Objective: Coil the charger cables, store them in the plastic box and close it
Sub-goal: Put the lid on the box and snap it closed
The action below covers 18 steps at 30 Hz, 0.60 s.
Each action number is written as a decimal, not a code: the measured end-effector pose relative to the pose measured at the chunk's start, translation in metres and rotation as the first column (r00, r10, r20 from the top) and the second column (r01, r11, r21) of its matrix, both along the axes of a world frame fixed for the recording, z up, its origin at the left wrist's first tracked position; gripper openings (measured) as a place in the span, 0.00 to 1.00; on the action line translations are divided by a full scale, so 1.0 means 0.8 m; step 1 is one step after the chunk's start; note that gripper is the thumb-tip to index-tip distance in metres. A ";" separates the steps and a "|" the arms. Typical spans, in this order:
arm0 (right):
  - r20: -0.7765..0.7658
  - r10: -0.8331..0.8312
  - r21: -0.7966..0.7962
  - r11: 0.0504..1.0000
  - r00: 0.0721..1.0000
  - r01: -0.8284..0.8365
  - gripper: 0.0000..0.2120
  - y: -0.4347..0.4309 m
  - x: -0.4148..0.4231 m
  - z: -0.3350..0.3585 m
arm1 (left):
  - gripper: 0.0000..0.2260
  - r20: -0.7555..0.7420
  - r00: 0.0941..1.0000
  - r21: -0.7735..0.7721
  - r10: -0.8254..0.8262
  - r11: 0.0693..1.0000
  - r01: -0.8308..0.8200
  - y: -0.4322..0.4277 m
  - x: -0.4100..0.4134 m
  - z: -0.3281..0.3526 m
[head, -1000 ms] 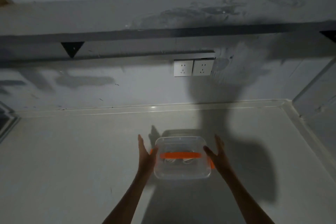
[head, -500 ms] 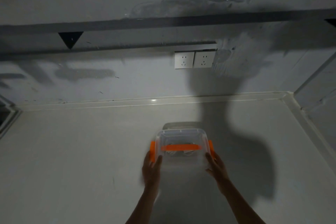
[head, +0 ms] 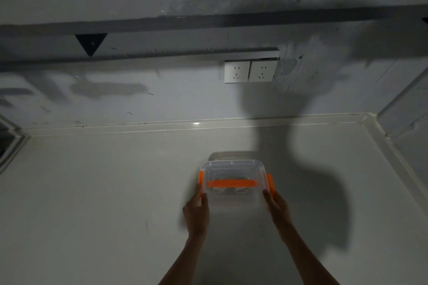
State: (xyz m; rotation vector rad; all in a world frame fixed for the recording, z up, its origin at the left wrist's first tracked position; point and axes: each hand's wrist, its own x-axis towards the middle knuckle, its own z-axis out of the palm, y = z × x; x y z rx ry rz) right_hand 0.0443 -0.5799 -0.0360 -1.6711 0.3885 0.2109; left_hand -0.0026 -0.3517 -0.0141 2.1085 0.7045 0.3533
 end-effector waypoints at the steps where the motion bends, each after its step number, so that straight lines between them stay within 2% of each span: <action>1: 0.060 -0.005 -0.095 0.995 0.998 0.011 0.26 0.002 0.000 0.000 | 0.18 0.006 1.000 0.006 -0.004 1.000 0.004 0.001 -0.001 -0.002; 4: 0.168 0.016 -0.344 0.938 0.986 0.044 0.22 0.018 -0.009 0.007 | 0.18 0.029 1.000 0.002 -0.011 1.000 0.011 0.001 -0.002 -0.008; 6: 0.204 -0.008 -0.548 0.827 0.979 0.121 0.22 0.030 -0.018 0.015 | 0.17 0.041 0.999 0.011 -0.014 1.000 0.013 -0.001 -0.003 -0.009; 7: 0.234 -0.015 -0.601 0.783 0.972 0.157 0.22 0.034 -0.021 0.020 | 0.17 0.046 0.999 0.015 -0.017 1.000 0.016 -0.002 -0.003 -0.009; 11: 0.286 0.056 -0.728 0.662 0.957 0.179 0.26 0.037 -0.019 0.031 | 0.17 0.058 0.998 -0.002 -0.040 0.999 0.040 0.001 -0.005 -0.013; 15: 0.250 0.083 -0.757 0.638 0.965 0.141 0.26 0.036 -0.016 0.027 | 0.20 0.024 0.993 0.038 -0.119 0.992 0.118 0.001 -0.006 -0.011; 18: 0.212 0.181 -0.790 0.610 0.960 0.059 0.25 0.032 -0.016 0.015 | 0.23 -0.062 0.974 0.218 -0.220 0.949 0.228 -0.002 -0.012 -0.018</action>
